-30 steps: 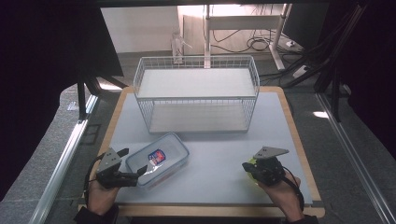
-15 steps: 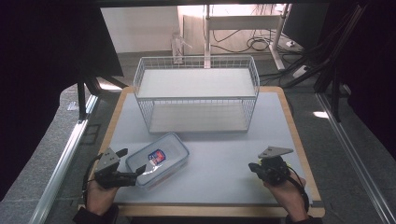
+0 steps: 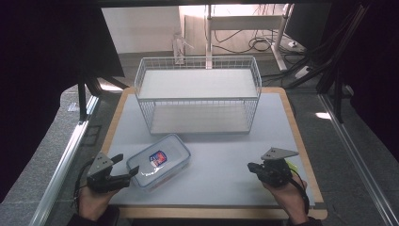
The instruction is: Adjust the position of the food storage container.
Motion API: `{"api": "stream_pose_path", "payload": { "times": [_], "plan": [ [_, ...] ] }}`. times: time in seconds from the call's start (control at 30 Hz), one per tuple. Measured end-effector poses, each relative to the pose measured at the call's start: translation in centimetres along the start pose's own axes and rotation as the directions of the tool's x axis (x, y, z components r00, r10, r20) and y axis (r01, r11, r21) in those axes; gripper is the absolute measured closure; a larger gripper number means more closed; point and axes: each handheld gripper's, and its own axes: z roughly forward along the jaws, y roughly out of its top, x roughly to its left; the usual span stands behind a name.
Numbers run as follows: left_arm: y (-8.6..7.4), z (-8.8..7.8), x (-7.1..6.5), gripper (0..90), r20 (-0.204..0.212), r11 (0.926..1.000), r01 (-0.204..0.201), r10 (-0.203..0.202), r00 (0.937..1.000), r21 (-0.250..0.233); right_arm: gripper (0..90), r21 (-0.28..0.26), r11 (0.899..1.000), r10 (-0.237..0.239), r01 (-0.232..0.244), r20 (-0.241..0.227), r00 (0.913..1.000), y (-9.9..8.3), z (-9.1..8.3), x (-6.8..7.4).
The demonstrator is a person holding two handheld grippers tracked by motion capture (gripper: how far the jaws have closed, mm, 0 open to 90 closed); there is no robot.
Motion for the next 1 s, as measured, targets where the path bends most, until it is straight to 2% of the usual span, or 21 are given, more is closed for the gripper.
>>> {"api": "stream_pose_path", "payload": {
  "times": [0.03,0.07,0.1,0.13,0.17,0.27,0.37,0.47,0.53,0.63,0.7,0.8,0.9,1.0],
  "plan": [
    [-0.5,-0.7,0.4,50.6,0.009,0.9997,0.022,-0.022,0.9997,-0.003,87.6,-0.009,1.0,-0.003,0.003,-0.008,1.0,0.2,0.3,0.2],
    [-0.5,-0.7,0.4,57.1,0.009,0.9997,0.022,-0.022,0.9997,-0.003,87.6,-0.009,1.0,-0.003,0.003,-0.008,1.0,0.2,0.3,0.2],
    [-0.8,-0.9,0.6,57.1,0.016,0.9993,0.036,-0.036,0.9992,0.006,87.6,-0.008,1.0,-0.007,0.007,-0.013,0.9999,0.4,0.4,0.4],
    [-1.0,-1.0,0.8,69.8,0.021,0.9988,0.046,-0.047,0.9987,0.019,86.4,-0.006,1.0,-0.015,0.015,-0.007,0.9999,0.7,0.8,0.6],
    [-1.3,-1.1,0.9,69.8,0.024,0.9979,0.058,-0.059,0.998,0.03,86.4,-0.006,1.0,-0.015,0.015,-0.007,0.9999,0.7,0.8,0.6],
    [-2.0,-0.9,1.5,85.6,0.016,0.9918,0.094,-0.096,0.9952,0.086,85.6,-0.023,1.0,-0.014,0.014,-0.018,0.9997,1.3,1.5,1.0],
    [-2.5,-0.4,1.7,89.0,0.019,0.9837,0.118,-0.122,0.9924,0.136,85.3,-0.031,0.999,-0.007,0.006,-0.026,0.9997,1.7,2.0,1.2],
    [-2.7,0.7,1.6,89.8,0.023,0.9754,0.117,-0.124,0.992,0.187,86.3,-0.044,0.999,-0.01,0.009,-0.024,0.9997,2.2,2.8,1.4],
    [-2.6,1.2,1.5,90.0,-0.002,0.9725,0.119,-0.122,0.9926,0.2,86.5,-0.046,0.999,-0.011,0.01,-0.033,0.9994,2.6,3.3,1.5],
    [-2.6,1.9,1.7,89.9,0.007,0.9658,0.133,-0.138,0.9904,0.223,86.6,-0.042,0.999,-0.019,0.017,-0.041,0.999,3.0,4.1,1.8],
    [-2.5,2.7,1.6,89.9,0.009,0.9629,0.124,-0.13,0.9914,0.24,85.3,-0.041,0.998,-0.04,0.038,-0.049,0.998,3.6,4.9,2.0],
    [-2.1,3.5,1.7,89.9,0.021,0.9625,0.126,-0.135,0.9906,0.24,84.2,-0.04,0.998,-0.046,0.043,-0.054,0.9975,3.8,5.3,2.2],
    [-1.8,4.3,1.8,89.9,0.037,0.9605,0.142,-0.155,0.9872,0.239,82.9,-0.031,0.998,-0.056,0.054,-0.06,0.9967,4.0,6.0,2.3],
    [-1.5,5.2,2.0,89.8,0.046,0.9574,0.146,-0.162,0.9857,0.249,81.7,-0.022,0.999,-0.046,0.045,-0.062,0.997,4.2,6.7,2.2]
  ]
}}
